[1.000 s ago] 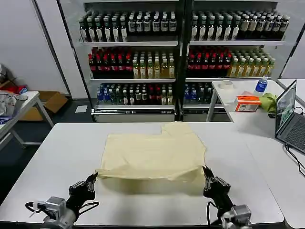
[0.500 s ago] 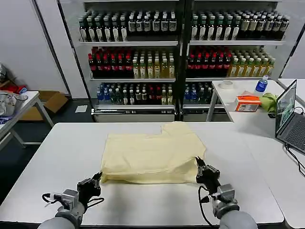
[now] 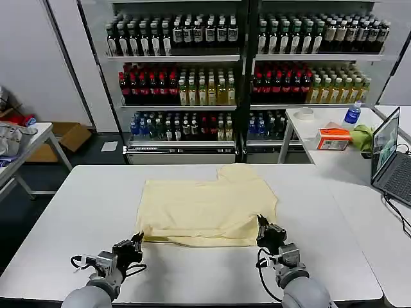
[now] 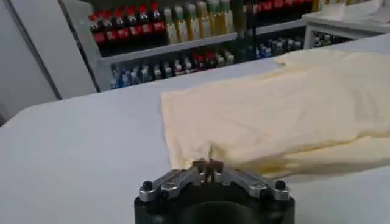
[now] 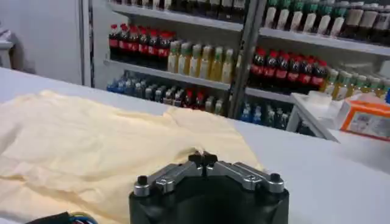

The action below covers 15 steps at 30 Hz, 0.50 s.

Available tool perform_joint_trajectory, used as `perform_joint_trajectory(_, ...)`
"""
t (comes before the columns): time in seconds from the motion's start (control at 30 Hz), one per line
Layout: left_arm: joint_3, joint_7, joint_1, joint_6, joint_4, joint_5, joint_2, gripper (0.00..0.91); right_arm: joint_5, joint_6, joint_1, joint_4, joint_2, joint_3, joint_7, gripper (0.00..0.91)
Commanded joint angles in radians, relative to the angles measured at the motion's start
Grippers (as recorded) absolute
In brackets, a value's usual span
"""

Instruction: Fold and organize the clothes.

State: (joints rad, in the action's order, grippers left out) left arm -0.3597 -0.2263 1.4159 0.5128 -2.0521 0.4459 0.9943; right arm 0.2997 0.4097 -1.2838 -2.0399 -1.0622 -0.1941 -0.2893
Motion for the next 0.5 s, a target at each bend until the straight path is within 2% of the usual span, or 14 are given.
perform_joint_trajectory(0.03,-0.040,0.000,0.076,0.000,-0.043,-0.007,0.049,0.907,-0.010,0.008,-0.037,-0.023,-0.007,-0.025,0.004,0.907)
perform_joint_trajectory(0.4,-0.072,-0.002,0.092,-0.001,-0.028,0.002,0.075,0.907,-0.003,0.023,-0.160,-0.073,0.015,-0.136,0.005,0.907)
perform_joint_trajectory(0.5,-0.073,-0.002,0.072,-0.003,-0.006,0.017,0.072,0.907,0.069,0.056,-0.175,-0.074,0.021,-0.168,-0.026,0.907)
